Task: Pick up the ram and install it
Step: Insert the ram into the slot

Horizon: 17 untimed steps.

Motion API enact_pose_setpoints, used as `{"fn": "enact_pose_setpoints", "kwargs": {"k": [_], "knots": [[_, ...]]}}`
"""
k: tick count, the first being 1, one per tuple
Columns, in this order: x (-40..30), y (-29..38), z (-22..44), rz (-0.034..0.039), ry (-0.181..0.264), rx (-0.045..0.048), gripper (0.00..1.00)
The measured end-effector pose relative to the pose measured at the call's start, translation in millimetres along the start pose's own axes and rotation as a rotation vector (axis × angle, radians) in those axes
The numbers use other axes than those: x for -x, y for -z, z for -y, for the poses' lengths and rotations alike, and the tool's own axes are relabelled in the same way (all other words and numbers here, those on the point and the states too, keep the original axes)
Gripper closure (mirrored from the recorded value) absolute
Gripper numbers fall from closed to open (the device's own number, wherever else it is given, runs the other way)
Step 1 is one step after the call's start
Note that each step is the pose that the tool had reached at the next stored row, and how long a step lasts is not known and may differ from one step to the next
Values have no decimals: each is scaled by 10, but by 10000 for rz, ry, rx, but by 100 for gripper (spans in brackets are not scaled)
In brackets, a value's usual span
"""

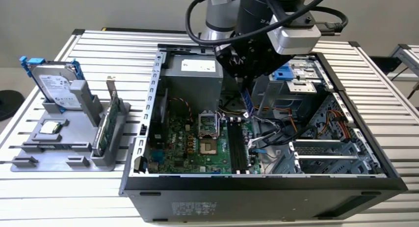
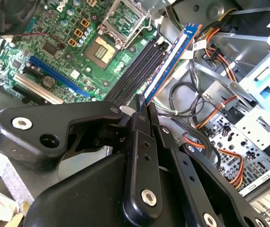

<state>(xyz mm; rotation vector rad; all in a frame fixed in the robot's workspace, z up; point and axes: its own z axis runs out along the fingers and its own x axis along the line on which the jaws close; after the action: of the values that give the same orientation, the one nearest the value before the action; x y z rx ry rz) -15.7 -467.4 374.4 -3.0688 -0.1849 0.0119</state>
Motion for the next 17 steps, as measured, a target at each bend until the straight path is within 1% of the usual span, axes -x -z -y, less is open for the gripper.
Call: {"fn": "enact_pose_setpoints", "kwargs": {"k": [9, 11, 17], "knots": [[-12, -17, -3, 0, 0, 0, 100], [-31, -73, -9, 0, 0, 3, 100], [-31, -93, -10, 2, 0, 13, 100]]}}
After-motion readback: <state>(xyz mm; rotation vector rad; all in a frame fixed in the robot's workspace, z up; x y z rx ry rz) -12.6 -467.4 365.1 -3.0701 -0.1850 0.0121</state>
